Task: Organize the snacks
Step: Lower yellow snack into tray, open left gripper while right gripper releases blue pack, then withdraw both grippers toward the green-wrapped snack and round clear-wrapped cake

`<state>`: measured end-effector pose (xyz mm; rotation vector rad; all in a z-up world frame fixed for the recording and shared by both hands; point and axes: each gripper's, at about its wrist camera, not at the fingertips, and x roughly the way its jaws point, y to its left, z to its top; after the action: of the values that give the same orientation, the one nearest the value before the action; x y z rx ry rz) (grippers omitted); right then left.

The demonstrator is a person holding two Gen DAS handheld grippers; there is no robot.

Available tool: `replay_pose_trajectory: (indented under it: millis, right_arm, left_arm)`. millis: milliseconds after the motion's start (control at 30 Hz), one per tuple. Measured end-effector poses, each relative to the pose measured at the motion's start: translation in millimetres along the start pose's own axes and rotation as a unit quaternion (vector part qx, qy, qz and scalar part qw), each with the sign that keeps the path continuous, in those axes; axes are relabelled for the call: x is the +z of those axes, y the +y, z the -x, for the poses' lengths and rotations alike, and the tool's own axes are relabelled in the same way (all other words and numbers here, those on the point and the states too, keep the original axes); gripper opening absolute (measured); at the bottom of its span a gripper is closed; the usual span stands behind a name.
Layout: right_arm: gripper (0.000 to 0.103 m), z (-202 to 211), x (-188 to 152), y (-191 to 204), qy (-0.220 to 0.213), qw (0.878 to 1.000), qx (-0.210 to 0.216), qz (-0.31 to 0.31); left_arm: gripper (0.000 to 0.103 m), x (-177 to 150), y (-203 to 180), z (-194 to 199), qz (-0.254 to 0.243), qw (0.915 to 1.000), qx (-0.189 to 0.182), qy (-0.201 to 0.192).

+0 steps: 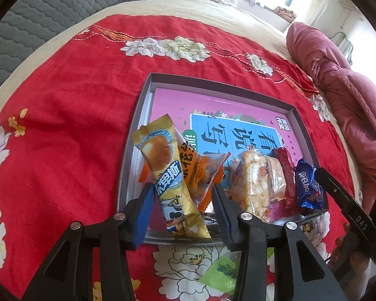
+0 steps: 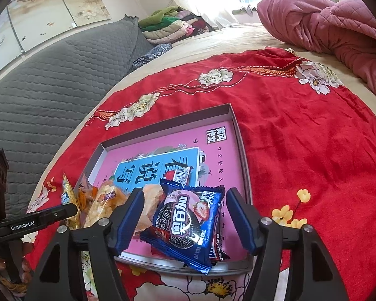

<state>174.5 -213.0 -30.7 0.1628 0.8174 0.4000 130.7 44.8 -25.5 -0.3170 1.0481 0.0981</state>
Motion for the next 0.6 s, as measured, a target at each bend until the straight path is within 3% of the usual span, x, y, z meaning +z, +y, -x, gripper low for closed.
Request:
replay_pose_trajectory:
  millis: [600]
  right_arm:
    - [0.076, 14, 4, -1, -0.024, 1.0, 0.014, -0.008]
  left_arm:
    - [0.06, 3, -5, 24, -0.006, 0.9998, -0.014, -0.011]
